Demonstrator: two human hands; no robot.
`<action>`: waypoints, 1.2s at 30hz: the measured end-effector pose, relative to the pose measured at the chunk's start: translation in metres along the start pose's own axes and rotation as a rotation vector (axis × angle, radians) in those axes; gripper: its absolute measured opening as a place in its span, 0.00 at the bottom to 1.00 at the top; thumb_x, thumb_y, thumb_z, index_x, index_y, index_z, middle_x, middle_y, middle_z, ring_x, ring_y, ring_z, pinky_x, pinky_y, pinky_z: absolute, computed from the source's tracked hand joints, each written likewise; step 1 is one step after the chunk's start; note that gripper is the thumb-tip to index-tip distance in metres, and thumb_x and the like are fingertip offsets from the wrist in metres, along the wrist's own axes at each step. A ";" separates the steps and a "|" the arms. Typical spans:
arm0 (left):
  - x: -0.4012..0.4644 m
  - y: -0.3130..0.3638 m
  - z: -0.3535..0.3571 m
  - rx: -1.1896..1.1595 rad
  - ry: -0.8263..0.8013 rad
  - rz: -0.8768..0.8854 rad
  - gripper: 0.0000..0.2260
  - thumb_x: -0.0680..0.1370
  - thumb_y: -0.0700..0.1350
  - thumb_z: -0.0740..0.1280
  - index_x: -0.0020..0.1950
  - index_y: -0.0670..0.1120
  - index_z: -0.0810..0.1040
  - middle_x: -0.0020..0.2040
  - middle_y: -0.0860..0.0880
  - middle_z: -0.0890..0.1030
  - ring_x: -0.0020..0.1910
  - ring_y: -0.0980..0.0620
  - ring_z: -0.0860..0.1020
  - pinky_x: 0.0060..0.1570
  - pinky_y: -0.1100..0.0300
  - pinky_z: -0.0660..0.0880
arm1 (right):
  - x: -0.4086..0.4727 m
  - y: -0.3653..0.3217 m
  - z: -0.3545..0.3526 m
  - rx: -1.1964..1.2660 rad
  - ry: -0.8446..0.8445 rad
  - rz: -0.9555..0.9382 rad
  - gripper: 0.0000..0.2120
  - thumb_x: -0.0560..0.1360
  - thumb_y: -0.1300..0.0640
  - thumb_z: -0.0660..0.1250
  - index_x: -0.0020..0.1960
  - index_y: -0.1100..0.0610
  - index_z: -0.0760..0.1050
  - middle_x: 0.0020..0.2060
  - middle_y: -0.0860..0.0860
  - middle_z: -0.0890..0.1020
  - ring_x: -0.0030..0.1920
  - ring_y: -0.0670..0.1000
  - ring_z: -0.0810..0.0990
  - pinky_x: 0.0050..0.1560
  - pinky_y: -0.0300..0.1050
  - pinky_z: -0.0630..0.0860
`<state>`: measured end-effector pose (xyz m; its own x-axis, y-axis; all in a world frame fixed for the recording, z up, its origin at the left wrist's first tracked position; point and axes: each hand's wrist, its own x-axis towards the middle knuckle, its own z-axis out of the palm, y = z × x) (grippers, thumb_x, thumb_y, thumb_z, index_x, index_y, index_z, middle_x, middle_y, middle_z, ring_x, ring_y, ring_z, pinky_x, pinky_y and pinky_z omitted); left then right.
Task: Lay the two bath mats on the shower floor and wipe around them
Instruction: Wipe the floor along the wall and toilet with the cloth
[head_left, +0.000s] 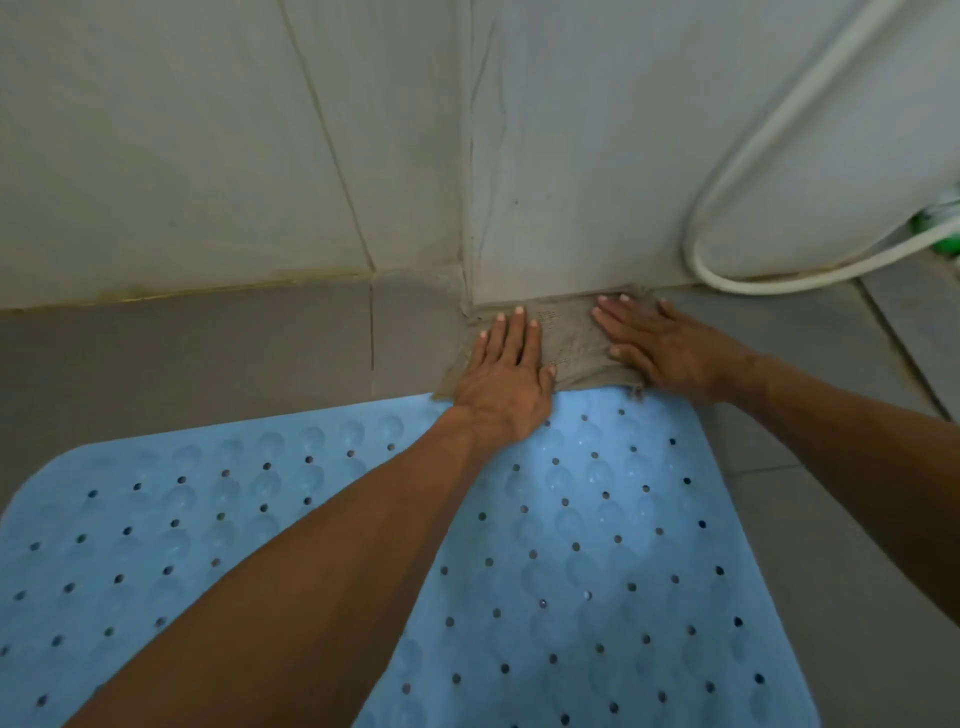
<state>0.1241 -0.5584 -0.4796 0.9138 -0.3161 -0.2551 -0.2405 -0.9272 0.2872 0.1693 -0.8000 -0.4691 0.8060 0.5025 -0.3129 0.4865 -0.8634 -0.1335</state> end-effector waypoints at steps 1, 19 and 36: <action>0.007 0.011 0.001 0.009 -0.010 0.021 0.28 0.83 0.54 0.44 0.80 0.44 0.42 0.80 0.45 0.39 0.79 0.47 0.39 0.77 0.51 0.37 | -0.007 0.011 0.002 0.006 0.005 0.029 0.33 0.79 0.35 0.38 0.80 0.48 0.42 0.75 0.39 0.41 0.77 0.42 0.42 0.77 0.53 0.43; 0.070 0.232 0.048 0.058 -0.064 0.124 0.33 0.81 0.57 0.47 0.79 0.39 0.43 0.79 0.40 0.40 0.78 0.40 0.39 0.75 0.44 0.38 | -0.159 0.161 -0.010 -0.017 -0.066 0.278 0.29 0.83 0.48 0.56 0.81 0.47 0.51 0.80 0.46 0.51 0.80 0.50 0.50 0.77 0.49 0.41; 0.040 0.243 0.087 0.071 0.225 0.137 0.30 0.82 0.54 0.44 0.78 0.37 0.47 0.80 0.39 0.47 0.79 0.42 0.45 0.77 0.47 0.41 | -0.170 0.130 0.051 0.038 0.268 0.350 0.27 0.85 0.48 0.44 0.81 0.55 0.47 0.81 0.51 0.50 0.80 0.50 0.47 0.79 0.50 0.41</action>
<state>0.0739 -0.8134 -0.5001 0.9189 -0.3944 -0.0039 -0.3823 -0.8930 0.2374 0.0788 -1.0001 -0.4810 0.9814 0.1687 -0.0912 0.1596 -0.9822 -0.0989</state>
